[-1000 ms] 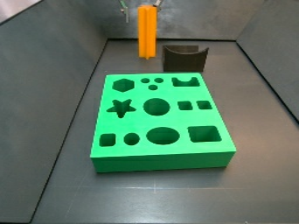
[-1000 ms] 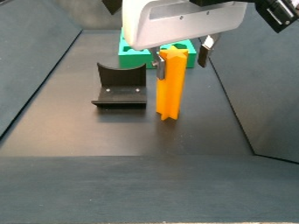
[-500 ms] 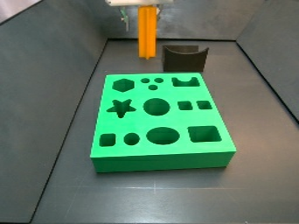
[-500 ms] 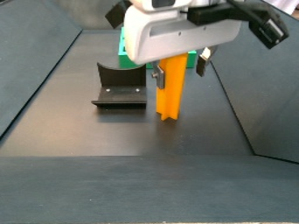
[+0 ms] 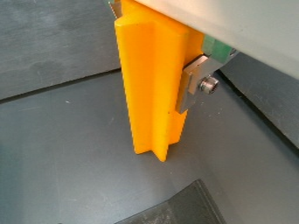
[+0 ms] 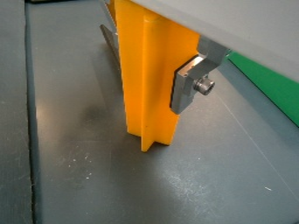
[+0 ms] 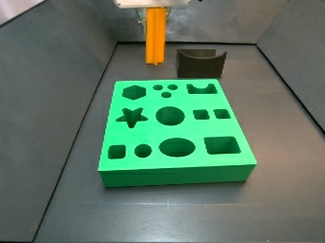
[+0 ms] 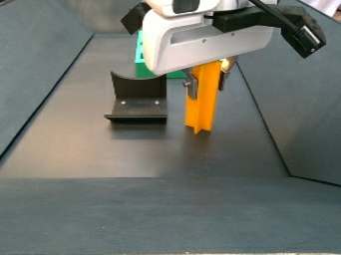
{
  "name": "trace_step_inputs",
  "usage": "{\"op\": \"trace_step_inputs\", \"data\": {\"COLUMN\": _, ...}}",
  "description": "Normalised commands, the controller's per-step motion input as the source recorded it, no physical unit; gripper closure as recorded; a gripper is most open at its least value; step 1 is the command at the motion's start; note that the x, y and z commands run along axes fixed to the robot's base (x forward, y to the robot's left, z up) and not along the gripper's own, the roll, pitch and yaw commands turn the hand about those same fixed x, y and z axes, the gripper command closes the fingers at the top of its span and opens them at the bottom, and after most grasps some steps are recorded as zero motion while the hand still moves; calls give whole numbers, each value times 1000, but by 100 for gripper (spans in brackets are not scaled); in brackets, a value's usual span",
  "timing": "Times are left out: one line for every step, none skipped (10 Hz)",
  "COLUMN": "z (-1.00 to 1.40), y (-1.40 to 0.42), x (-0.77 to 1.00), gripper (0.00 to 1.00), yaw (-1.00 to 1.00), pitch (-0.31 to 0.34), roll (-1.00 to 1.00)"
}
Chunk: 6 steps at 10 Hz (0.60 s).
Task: Pick up the star object. Move up. Move to above the board. Insert the star object.
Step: Pick up the star object.
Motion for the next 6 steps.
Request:
{"op": "trace_step_inputs", "data": {"z": 0, "y": 0, "x": 0, "gripper": 100, "yaw": 0, "pitch": 0, "roll": 0}}
{"op": "trace_step_inputs", "data": {"z": 0, "y": 0, "x": 0, "gripper": 100, "yaw": 0, "pitch": 0, "roll": 0}}
{"op": "trace_step_inputs", "data": {"z": 0, "y": 0, "x": 0, "gripper": 100, "yaw": 0, "pitch": 0, "roll": 0}}
{"op": "trace_step_inputs", "data": {"z": 0, "y": 0, "x": 0, "gripper": 100, "yaw": 0, "pitch": 0, "roll": 0}}
{"op": "trace_step_inputs", "data": {"z": 0, "y": 0, "x": 0, "gripper": 100, "yaw": 0, "pitch": 0, "roll": 0}}
{"op": "trace_step_inputs", "data": {"z": 0, "y": 0, "x": 0, "gripper": 100, "yaw": 0, "pitch": 0, "roll": 0}}
